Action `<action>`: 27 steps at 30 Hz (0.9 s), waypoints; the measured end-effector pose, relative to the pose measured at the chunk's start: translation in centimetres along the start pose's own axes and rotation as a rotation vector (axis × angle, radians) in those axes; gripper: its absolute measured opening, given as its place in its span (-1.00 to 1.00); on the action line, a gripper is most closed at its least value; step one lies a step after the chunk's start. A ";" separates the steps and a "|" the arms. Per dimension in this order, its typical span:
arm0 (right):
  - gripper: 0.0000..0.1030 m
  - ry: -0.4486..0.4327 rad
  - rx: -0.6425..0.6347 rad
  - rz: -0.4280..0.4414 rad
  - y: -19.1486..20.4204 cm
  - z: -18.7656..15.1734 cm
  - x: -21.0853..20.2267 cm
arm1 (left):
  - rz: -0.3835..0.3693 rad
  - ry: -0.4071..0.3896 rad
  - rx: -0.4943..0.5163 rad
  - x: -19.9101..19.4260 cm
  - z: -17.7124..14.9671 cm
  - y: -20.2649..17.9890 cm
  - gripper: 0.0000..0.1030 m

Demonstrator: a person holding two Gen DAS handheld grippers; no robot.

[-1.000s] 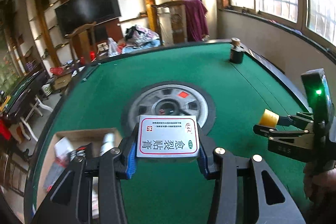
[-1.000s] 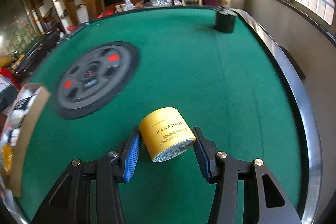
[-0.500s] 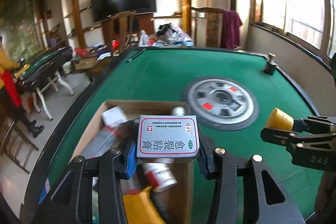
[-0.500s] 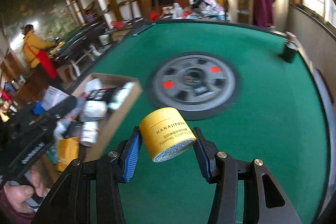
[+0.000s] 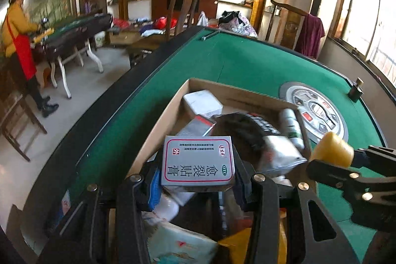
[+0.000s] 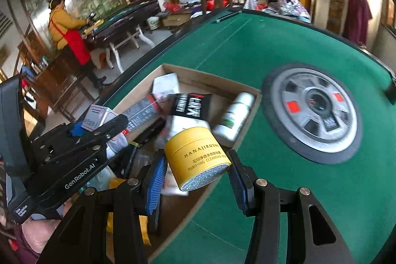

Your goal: Organize objects

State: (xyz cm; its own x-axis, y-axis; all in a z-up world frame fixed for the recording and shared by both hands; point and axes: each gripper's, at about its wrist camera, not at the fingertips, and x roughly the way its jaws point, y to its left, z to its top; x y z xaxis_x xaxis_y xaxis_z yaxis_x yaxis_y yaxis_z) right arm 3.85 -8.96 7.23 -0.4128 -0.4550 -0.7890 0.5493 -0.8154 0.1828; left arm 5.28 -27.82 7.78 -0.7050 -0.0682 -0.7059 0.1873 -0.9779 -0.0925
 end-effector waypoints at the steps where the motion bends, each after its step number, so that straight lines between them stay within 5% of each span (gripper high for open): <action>1: 0.04 0.009 -0.010 -0.001 0.6 0.2 0.8 | -0.001 0.008 -0.003 0.4 -0.1 0.3 -0.13; 11: 0.01 0.064 -0.024 -0.070 1.4 1.8 5.7 | -0.046 0.071 -0.058 2.0 -0.3 1.5 -0.09; 15: 0.02 0.072 -0.060 -0.094 2.0 2.1 6.1 | -0.046 0.068 -0.079 2.0 -0.2 1.9 0.26; 21: 0.03 0.033 0.022 -0.022 1.0 2.1 4.4 | -0.017 -0.042 -0.089 -0.9 0.0 2.1 0.69; 27: 0.22 -0.062 0.100 -0.019 -0.1 1.3 1.1 | 0.162 -0.244 -0.057 -6.0 0.5 0.3 1.00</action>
State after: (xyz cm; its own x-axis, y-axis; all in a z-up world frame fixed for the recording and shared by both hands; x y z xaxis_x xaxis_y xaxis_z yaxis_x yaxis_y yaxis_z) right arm 2.38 -9.80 7.13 -0.4683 -0.4577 -0.7558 0.4673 -0.8543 0.2278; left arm 9.22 -27.80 12.40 -0.8049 -0.2750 -0.5259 0.3441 -0.9383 -0.0360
